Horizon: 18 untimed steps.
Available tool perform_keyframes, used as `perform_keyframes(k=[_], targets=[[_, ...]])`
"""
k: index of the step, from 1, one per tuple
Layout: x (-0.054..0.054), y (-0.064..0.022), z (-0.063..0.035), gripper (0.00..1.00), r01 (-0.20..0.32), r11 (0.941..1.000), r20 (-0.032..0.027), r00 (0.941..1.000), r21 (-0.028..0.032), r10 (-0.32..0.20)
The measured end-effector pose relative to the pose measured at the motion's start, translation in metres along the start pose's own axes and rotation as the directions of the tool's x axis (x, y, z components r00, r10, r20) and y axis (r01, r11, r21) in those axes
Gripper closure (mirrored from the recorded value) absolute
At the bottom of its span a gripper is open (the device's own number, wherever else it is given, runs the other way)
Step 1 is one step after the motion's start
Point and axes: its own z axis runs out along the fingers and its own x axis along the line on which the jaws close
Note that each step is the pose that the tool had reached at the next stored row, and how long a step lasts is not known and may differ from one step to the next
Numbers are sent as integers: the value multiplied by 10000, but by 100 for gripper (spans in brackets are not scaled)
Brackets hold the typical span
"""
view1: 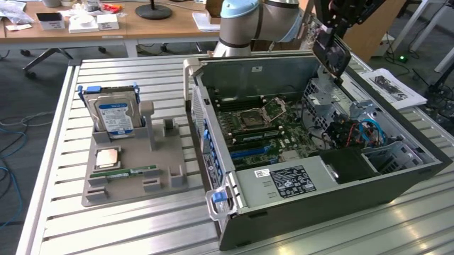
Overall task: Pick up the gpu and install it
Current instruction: 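Pick up the gpu and move the gpu toward the slot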
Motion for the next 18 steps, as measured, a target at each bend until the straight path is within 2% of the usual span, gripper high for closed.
perform_keyframes(k=[7,18], targets=[[-23,0,5,73,-1,10000,0,10000,3,1],[-17,-9,199,73,0,10000,9,10000,1,0]])
